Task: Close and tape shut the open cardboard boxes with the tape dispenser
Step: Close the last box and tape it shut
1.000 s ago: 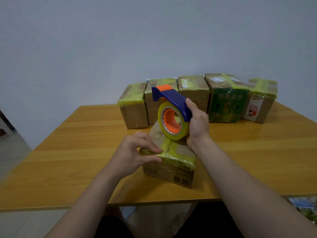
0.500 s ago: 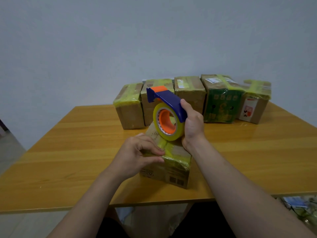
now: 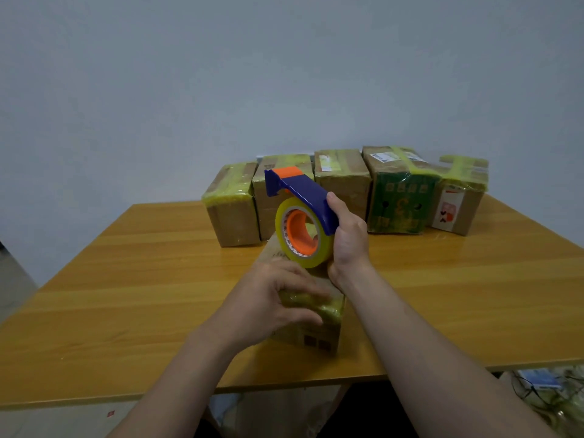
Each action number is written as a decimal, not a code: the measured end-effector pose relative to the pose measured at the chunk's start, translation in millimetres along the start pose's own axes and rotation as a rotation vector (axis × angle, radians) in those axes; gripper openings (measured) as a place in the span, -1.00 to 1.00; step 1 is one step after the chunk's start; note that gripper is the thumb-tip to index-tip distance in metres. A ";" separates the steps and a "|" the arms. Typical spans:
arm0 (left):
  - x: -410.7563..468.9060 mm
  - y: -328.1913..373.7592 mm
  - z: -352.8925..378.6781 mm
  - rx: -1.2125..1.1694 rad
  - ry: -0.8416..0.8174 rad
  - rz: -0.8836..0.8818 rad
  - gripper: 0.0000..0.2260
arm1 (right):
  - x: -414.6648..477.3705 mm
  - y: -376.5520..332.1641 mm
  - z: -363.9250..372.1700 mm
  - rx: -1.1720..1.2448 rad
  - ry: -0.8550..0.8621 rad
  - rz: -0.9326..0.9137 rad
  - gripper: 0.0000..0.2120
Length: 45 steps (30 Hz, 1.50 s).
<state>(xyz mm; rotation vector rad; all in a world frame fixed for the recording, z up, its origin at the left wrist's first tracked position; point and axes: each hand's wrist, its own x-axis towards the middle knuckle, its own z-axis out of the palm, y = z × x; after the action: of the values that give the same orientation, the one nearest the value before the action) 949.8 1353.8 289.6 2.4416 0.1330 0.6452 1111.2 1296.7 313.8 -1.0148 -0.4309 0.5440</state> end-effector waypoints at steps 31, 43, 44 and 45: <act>-11.0 39.5 60.2 0.466 0.377 -0.367 -0.51 | 0.3 -5.8 -17.4 0.131 -0.086 0.056 -0.50; -29.6 29.1 4.0 0.615 0.197 -0.760 -0.06 | -19.1 -11.6 -9.9 0.087 -0.054 -0.083 -0.58; -39.7 27.0 -2.4 0.628 0.218 -0.792 -0.07 | -22.0 -9.4 -6.0 0.081 -0.066 -0.084 -0.60; -50.2 24.1 -8.4 0.642 0.251 -0.827 -0.07 | -25.1 -6.1 -0.7 0.072 -0.077 -0.083 -0.62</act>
<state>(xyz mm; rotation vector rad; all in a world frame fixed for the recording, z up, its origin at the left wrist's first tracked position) 900.5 1326.7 288.4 2.5125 1.5551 0.5567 1093.3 1278.4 316.7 -0.9051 -0.5159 0.5214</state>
